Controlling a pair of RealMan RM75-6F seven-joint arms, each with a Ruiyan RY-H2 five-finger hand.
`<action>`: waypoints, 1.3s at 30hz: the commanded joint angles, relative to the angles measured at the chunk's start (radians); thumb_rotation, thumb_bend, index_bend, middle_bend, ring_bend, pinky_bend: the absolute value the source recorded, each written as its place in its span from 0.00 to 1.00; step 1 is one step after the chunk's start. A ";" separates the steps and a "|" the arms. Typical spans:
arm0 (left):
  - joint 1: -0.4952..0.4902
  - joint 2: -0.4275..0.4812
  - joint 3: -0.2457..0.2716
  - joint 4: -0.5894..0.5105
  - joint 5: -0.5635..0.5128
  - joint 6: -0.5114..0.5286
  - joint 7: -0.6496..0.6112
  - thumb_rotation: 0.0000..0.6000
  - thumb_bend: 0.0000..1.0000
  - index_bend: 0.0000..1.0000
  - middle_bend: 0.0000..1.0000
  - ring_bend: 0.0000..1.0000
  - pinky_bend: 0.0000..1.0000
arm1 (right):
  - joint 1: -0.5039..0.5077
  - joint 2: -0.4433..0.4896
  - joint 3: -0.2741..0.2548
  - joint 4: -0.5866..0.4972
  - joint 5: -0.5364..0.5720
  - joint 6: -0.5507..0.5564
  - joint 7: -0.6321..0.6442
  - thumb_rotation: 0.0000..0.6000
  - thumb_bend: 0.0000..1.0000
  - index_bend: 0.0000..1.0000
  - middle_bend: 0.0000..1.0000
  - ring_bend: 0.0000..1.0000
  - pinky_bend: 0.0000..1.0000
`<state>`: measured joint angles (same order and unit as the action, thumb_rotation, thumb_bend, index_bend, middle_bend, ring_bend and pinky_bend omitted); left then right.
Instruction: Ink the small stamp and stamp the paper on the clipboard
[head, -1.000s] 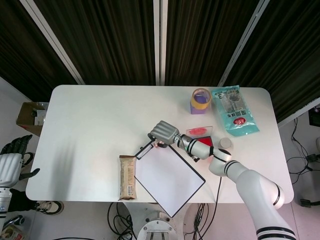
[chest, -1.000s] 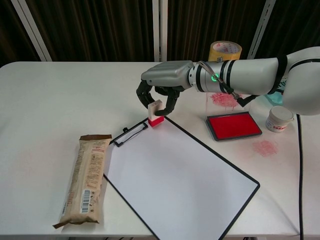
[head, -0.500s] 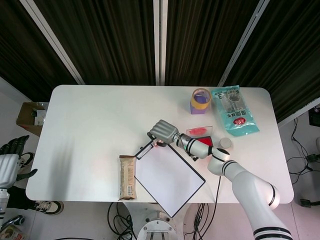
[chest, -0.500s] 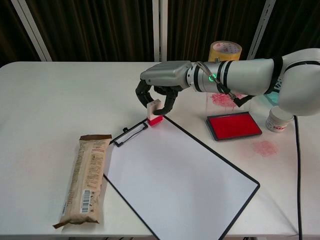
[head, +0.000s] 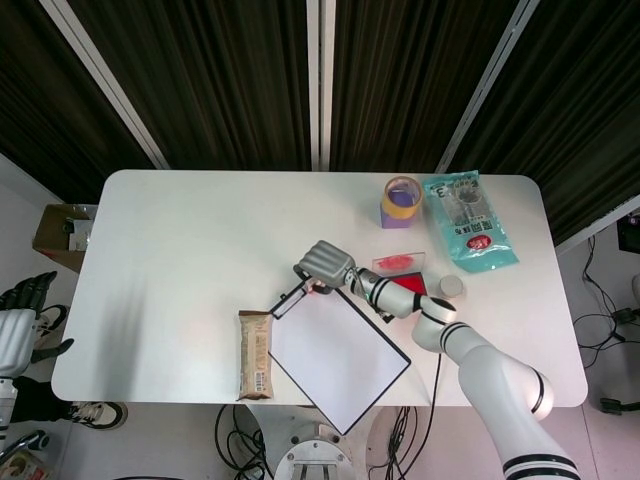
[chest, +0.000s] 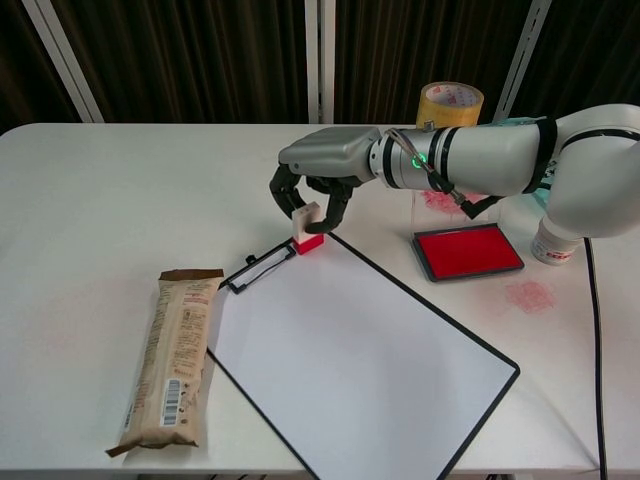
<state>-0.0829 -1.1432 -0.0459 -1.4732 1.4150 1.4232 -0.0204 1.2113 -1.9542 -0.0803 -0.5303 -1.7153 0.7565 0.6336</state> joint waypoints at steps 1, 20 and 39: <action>-0.001 0.002 -0.001 -0.001 0.002 0.002 -0.005 1.00 0.00 0.07 0.11 0.10 0.18 | 0.002 -0.004 -0.003 0.003 -0.001 -0.002 0.000 1.00 0.49 1.00 0.86 0.83 0.94; 0.006 0.003 -0.003 0.020 -0.002 0.001 -0.033 1.00 0.00 0.07 0.11 0.10 0.18 | -0.002 -0.044 -0.021 0.041 0.005 -0.025 -0.036 1.00 0.50 1.00 0.87 0.83 0.94; 0.010 0.003 -0.004 0.022 0.001 0.007 -0.037 1.00 0.00 0.07 0.11 0.10 0.18 | -0.006 -0.063 -0.026 0.064 0.007 -0.014 -0.027 1.00 0.50 1.00 0.88 0.83 0.94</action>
<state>-0.0731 -1.1400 -0.0499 -1.4515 1.4157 1.4304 -0.0573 1.2051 -2.0182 -0.1070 -0.4660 -1.7088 0.7416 0.6056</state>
